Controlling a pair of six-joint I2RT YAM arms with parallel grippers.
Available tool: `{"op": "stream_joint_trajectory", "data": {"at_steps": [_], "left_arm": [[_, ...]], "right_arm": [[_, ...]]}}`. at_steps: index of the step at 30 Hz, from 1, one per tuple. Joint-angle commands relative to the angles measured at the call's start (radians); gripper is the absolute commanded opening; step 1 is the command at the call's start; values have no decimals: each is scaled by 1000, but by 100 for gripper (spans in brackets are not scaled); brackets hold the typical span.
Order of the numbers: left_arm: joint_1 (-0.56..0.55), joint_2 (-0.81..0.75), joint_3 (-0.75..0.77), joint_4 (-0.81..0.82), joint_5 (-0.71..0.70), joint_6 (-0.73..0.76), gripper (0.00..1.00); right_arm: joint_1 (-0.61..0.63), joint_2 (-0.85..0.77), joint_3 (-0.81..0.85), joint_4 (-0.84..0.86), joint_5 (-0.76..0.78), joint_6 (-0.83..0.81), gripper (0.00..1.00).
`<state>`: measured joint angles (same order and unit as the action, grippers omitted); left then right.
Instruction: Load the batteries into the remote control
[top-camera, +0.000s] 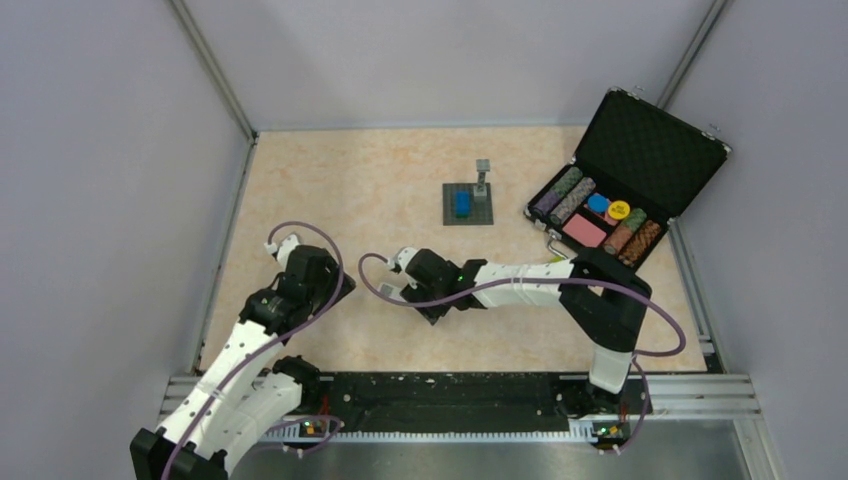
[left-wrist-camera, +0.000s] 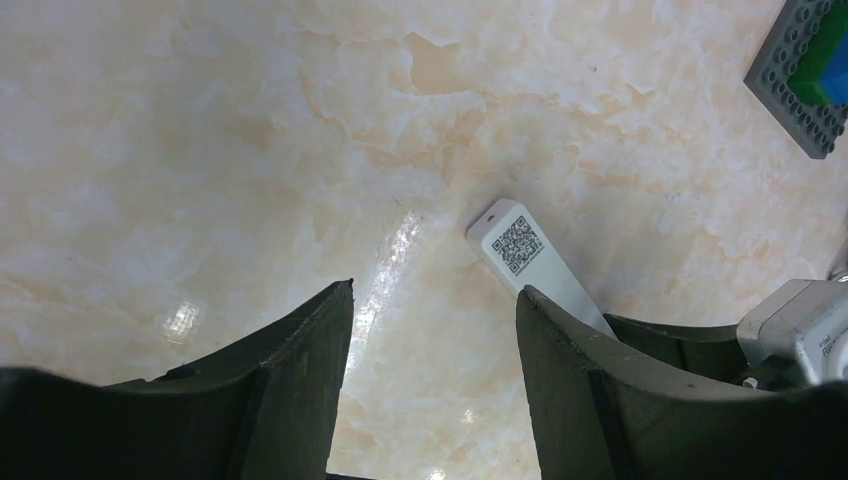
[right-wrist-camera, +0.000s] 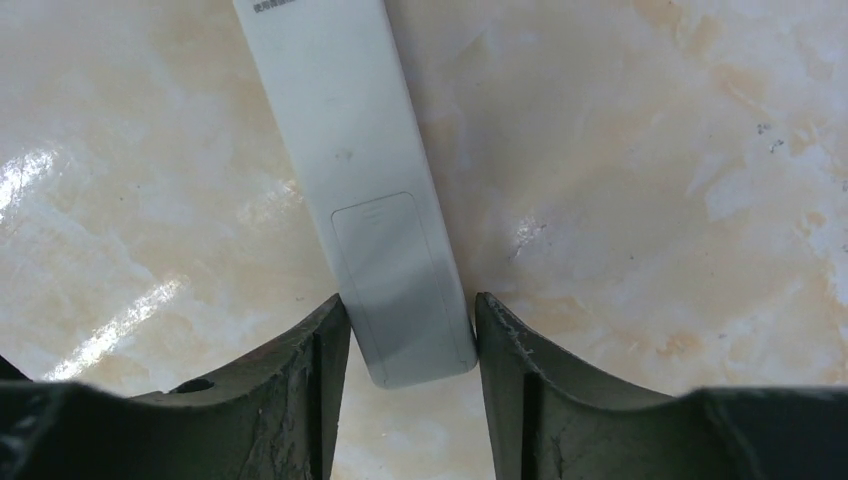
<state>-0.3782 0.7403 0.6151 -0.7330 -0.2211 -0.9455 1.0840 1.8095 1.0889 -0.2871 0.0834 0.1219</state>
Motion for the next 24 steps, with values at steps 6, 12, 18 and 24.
{"op": "stream_joint_trajectory", "data": {"at_steps": [6,12,18,24], "left_arm": [[9,-12,86,-29,-76,27,65],[10,-31,153,-109,-171,-22,65],[9,-76,214,-148,-248,-65,65],[9,-118,216,10,-96,8,66]], "right_arm": [[27,-8,-11,89,-30,-25,29],[17,-121,-49,136,-28,55,27],[-40,-258,-80,170,-78,124,26],[-111,-393,-99,224,-215,254,24]]}}
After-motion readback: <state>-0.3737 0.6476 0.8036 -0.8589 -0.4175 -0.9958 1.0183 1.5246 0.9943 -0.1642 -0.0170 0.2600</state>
